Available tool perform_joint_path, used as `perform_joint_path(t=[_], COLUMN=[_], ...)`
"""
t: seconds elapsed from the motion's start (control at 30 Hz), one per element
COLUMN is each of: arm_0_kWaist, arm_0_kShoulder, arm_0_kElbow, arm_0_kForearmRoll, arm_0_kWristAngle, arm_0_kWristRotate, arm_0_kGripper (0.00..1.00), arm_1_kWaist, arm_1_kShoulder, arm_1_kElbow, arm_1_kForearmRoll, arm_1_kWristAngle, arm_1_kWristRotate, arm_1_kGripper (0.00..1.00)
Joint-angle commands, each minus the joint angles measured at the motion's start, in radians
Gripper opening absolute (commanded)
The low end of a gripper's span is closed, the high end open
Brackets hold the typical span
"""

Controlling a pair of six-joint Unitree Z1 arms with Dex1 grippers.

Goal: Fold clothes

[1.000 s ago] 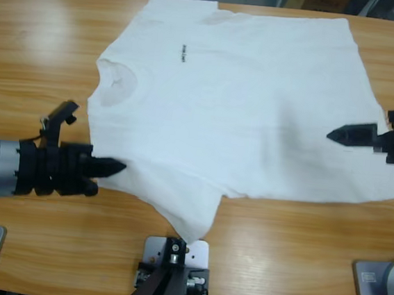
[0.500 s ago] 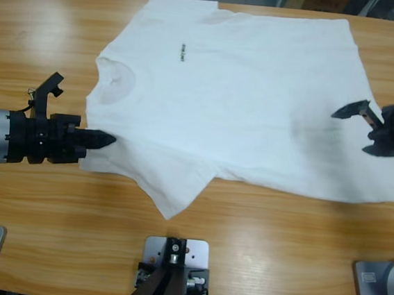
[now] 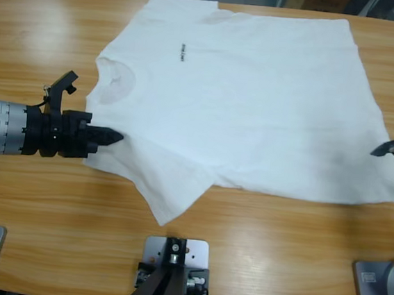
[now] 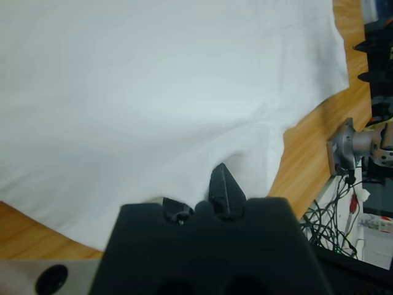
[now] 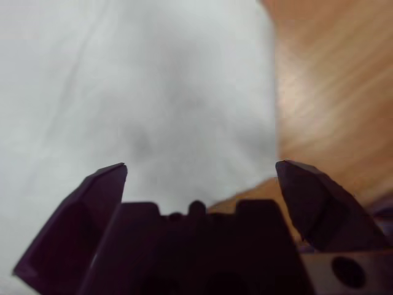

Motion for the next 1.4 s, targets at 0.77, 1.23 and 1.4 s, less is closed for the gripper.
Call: perform_joint_path(t=[0.77,1.23,1.4], arm_0_kWaist=[0.224,0.285,0.285], arm_0_kShoulder=[0.041,0.039,0.041], arm_0_kElbow=[-0.001,0.003,0.003], arm_0_kForearmRoll=[0.023,0.040,0.040], arm_0_kWristAngle=[-0.094,-0.118,-0.119], arm_0_kWristRotate=[0.116,0.156,0.156], arm_0_kGripper=[0.000,0.000,0.000], arm_1_kWaist=[0.105,0.229,0.257], arm_1_kShoulder=[0.101,0.151,0.158], arm_1_kElbow=[0.111,0.115,0.115], arm_1_kForearmRoll=[-0.151,-0.168,-0.171], arm_1_kWristAngle=[0.004,0.020,0.022], arm_1_kWristRotate=[0.163,0.228,0.241], arm_1_kGripper=[1.000,1.000,1.000])
